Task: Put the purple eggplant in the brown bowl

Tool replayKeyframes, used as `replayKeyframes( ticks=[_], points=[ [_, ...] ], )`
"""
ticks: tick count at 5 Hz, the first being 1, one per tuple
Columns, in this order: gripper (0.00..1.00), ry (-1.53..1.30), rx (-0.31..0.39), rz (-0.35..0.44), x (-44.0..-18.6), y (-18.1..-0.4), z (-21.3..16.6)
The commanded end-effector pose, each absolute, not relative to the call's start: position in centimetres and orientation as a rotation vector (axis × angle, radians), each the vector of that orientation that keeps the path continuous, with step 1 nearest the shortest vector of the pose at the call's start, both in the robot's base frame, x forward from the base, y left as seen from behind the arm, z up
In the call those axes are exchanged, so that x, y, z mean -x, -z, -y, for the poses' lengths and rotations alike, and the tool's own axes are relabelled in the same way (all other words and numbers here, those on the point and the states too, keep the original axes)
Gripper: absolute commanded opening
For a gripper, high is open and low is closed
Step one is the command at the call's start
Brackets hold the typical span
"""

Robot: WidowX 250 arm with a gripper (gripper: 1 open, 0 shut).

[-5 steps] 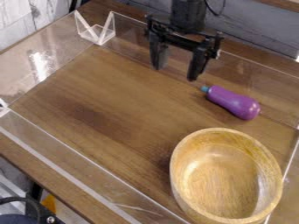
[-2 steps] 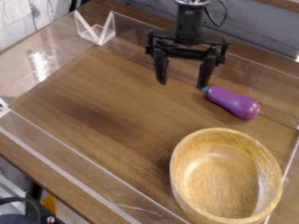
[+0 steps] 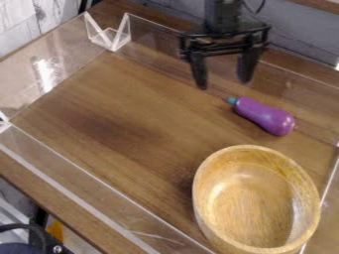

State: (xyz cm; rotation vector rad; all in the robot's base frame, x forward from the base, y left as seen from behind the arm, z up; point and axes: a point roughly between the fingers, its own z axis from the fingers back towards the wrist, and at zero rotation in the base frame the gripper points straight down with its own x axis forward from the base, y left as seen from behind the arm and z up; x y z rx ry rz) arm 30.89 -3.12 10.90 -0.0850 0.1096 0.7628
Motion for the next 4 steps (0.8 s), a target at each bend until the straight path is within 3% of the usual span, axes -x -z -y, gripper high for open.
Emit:
replayKeyframes(
  ticks=[1, 2, 4],
  points=[
    [1.0, -0.949, 0.137, -0.052, -33.0, -12.3, 6.2],
    [1.0, -1.126, 0.15, -0.046, -33.9, -11.9, 9.2],
    [1.0, -1.14, 0.124, -0.025, -33.7, -10.2, 8.3]
  ],
)
